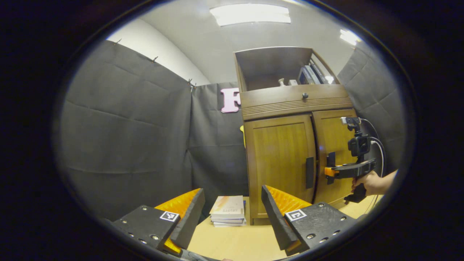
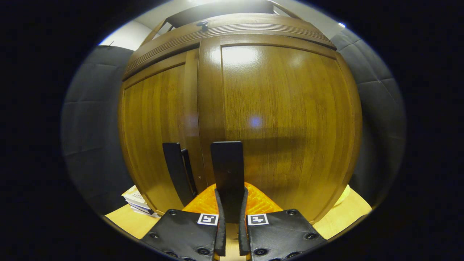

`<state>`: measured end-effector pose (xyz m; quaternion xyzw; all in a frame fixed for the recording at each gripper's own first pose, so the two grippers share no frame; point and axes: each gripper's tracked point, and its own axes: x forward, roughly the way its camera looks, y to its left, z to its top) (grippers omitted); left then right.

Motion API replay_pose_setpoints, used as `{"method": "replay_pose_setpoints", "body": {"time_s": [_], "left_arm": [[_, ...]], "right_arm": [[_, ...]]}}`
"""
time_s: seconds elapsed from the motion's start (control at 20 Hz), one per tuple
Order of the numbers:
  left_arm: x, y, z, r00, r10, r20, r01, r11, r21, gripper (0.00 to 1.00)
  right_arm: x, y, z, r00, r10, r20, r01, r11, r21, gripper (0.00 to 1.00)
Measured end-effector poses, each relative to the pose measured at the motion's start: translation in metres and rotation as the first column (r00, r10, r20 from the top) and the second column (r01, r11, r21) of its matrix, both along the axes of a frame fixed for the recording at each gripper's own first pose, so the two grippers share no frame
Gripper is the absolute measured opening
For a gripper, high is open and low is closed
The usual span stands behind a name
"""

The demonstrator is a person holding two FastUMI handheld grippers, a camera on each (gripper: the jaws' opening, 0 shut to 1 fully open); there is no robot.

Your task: Open the right door of the double-door shoe cabinet with the right hand, and open the left door with the left hand.

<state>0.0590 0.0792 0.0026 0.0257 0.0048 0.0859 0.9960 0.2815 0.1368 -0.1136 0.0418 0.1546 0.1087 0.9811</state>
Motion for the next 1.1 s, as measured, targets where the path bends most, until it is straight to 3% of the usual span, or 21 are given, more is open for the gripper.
{"method": "replay_pose_setpoints", "body": {"time_s": [1.1], "left_arm": [[-0.029, -0.017, 0.019, 0.99, -0.136, 0.04, 0.136, 0.991, -0.005, 0.91]], "right_arm": [[-0.084, -0.046, 0.016, 0.998, 0.059, 0.0, -0.059, 0.998, 0.027, 0.15]]}}
